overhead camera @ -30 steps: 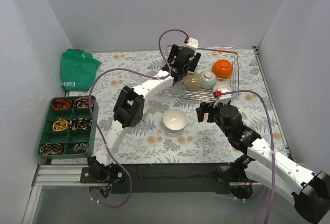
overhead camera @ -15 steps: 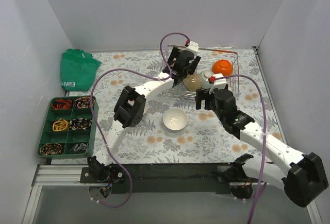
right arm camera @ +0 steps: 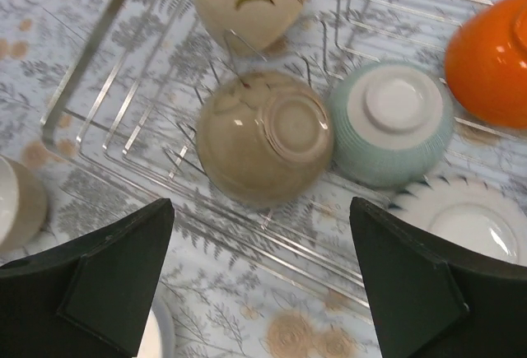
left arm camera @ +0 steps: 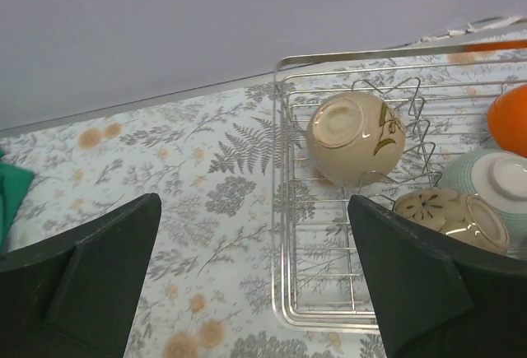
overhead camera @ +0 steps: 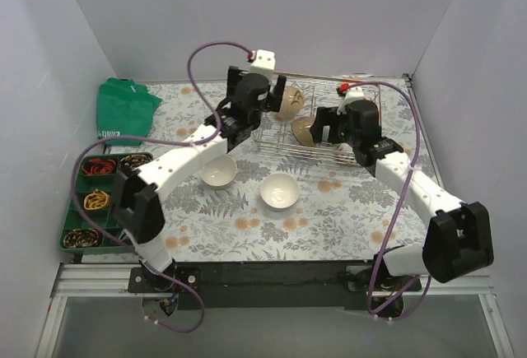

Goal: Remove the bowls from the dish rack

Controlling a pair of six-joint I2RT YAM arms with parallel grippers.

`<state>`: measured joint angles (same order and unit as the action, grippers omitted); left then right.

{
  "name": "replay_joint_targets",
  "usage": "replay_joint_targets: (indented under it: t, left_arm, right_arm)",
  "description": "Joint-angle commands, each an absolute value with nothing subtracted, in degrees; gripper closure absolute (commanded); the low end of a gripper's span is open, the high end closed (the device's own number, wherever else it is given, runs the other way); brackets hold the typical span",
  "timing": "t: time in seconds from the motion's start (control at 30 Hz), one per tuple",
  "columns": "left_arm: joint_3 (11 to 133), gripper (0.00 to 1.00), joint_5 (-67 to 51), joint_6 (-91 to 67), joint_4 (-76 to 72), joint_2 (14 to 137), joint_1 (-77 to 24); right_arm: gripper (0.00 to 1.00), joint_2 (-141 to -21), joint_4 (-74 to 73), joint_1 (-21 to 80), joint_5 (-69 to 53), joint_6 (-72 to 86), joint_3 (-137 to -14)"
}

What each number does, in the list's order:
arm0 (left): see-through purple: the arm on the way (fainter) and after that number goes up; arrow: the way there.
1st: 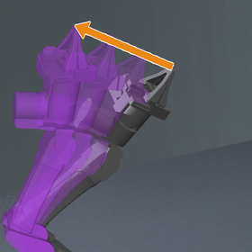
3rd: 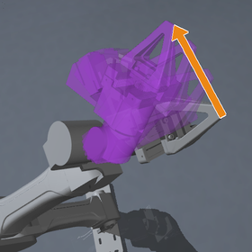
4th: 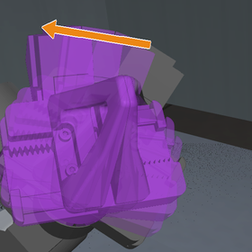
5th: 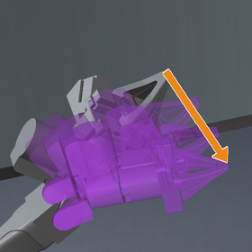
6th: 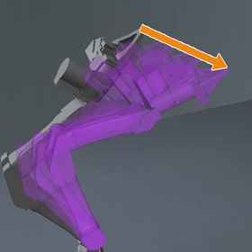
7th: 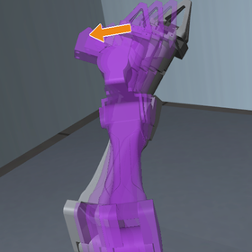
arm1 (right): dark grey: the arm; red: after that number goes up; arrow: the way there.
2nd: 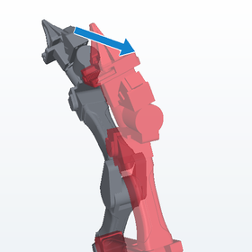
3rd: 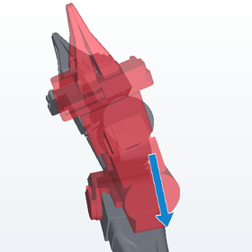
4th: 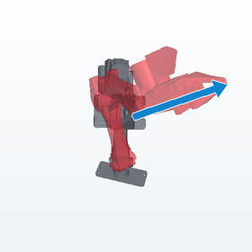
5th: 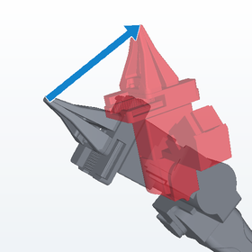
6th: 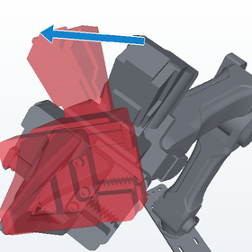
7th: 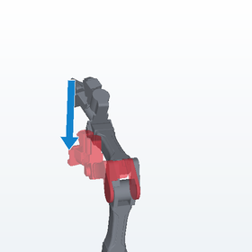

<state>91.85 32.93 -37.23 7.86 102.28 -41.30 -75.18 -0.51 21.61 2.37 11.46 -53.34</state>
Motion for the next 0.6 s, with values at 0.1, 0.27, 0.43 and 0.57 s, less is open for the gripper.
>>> replay_joint_targets:
  t: [0.1,0.27,0.43,0.57]
  left_arm:
    - [70.1,0.02,37.4,-41.9,8.9,81.2,-39.1]
    - [57.7,0.02,40.3,-42.2,7.3,71.1,-38.1]
    - [50.9,0.02,40.4,-41.9,1.4,65.7,-37.8]
    - [49.6,0.02,41.0,-41.4,0.6,65.5,-37.8]
  right_arm:
    - [0.04,-87.8,0.5,21.0,-4.5,20.6,-68.9]
    - [0.03,-99.3,0.1,20.7,-3.6,26.6,-80.0]
    - [0.03,-108.3,-1.5,20.2,-3.0,28.5,-89.7]
    - [0.03,-115.6,-2.8,20.0,-3.5,28.7,-96.3]
